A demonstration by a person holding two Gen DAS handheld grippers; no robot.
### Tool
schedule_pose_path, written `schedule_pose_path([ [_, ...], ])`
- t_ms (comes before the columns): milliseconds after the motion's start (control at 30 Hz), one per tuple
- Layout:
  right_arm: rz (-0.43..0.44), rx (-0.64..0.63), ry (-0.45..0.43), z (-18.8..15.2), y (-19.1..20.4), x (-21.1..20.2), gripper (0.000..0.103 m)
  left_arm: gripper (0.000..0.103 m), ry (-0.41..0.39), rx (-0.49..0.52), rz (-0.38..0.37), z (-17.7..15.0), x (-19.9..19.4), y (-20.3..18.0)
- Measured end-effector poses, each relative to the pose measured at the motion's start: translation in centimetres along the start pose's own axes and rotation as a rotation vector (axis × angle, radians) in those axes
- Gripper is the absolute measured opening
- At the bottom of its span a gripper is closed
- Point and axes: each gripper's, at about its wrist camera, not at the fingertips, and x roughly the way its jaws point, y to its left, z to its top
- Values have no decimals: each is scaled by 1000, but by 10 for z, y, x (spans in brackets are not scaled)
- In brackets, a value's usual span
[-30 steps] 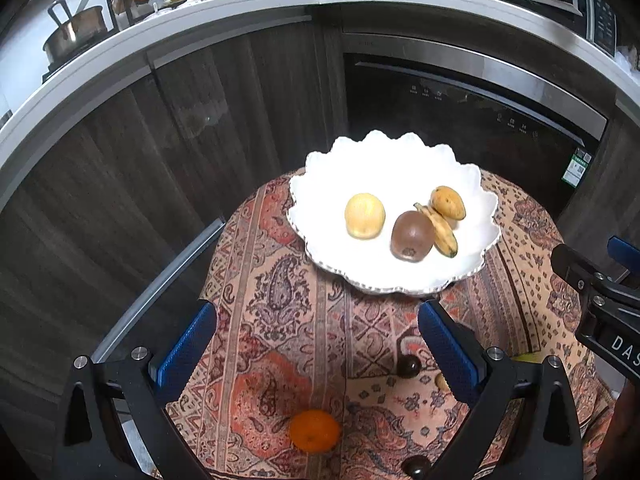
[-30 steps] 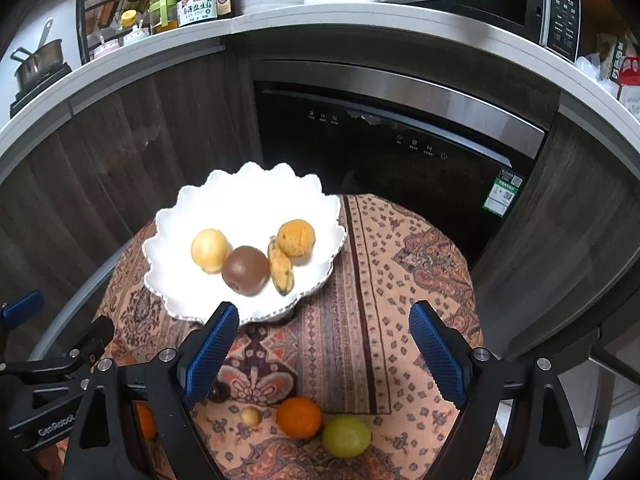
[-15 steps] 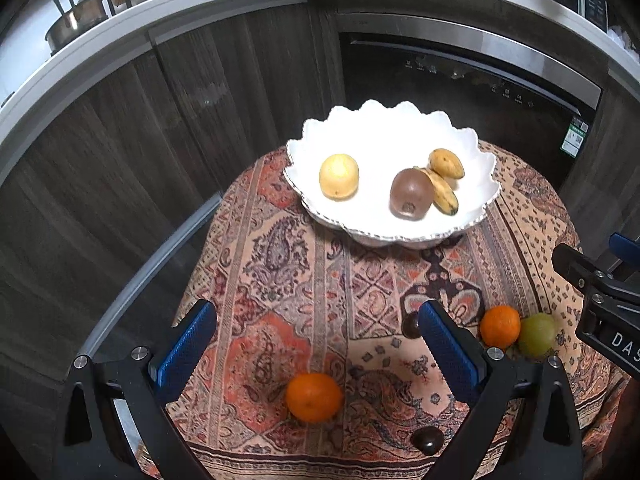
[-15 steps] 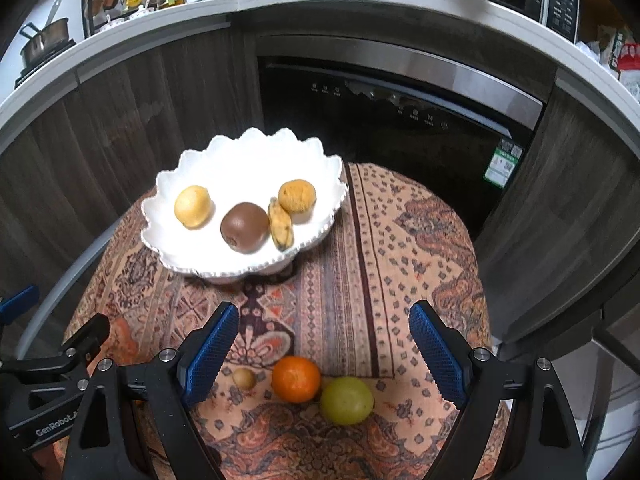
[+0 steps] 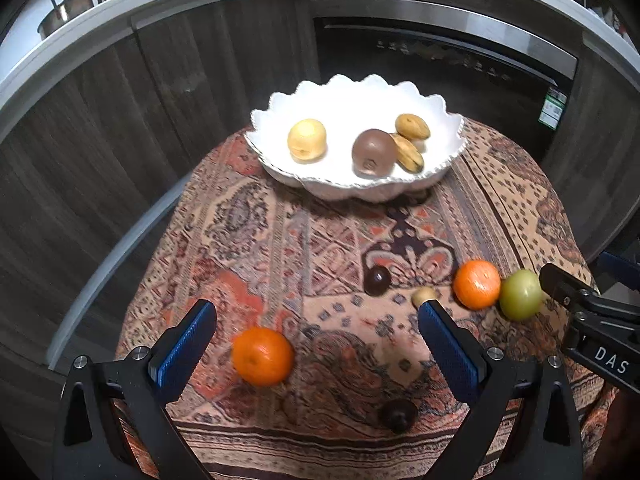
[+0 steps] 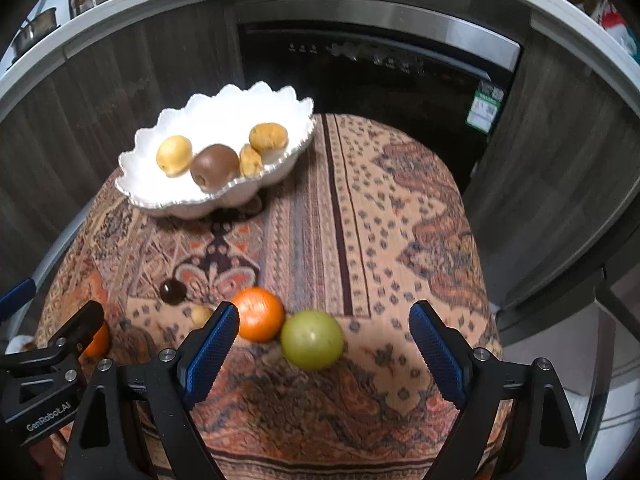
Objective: Organize fruits
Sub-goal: 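Withdraw both tools from the bowl back over the table, then grasp a dark plum with the left tool while the right tool grasps the green apple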
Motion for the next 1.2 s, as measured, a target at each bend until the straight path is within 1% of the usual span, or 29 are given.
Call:
schedule_pose_path([
  [167, -9, 19, 8, -17, -8, 5, 88, 102, 13, 9, -20, -17, 3, -9],
  [400, -17, 55, -9, -34, -18, 4, 88, 100, 47, 38, -57, -41, 11, -24],
  [600, -16, 58, -21, -44, -19, 5, 88, 95, 56, 43, -64, -56, 15, -27],
  [767, -2, 66, -18, -53, -20, 8, 88, 86, 79, 70, -77, -67, 22, -34],
  [833, 0, 68, -20, -55, -21, 9, 88, 85, 83, 78, -82, -71, 24, -37],
  [900, 1, 71, -18, -57, -21, 11, 88, 79, 89, 85, -88, -73, 26, -39],
  [967, 6, 75, -13, -58, -22, 12, 88, 71, 104, 86, -100, -76, 29, -40],
  [1100, 9, 72, -10, -60, -22, 14, 88, 65, 130, 84, -118, -81, 34, -43],
  [1200, 11, 75, -7, -61, -23, 16, 88, 58, 120, 88, -128, -83, 33, -45],
])
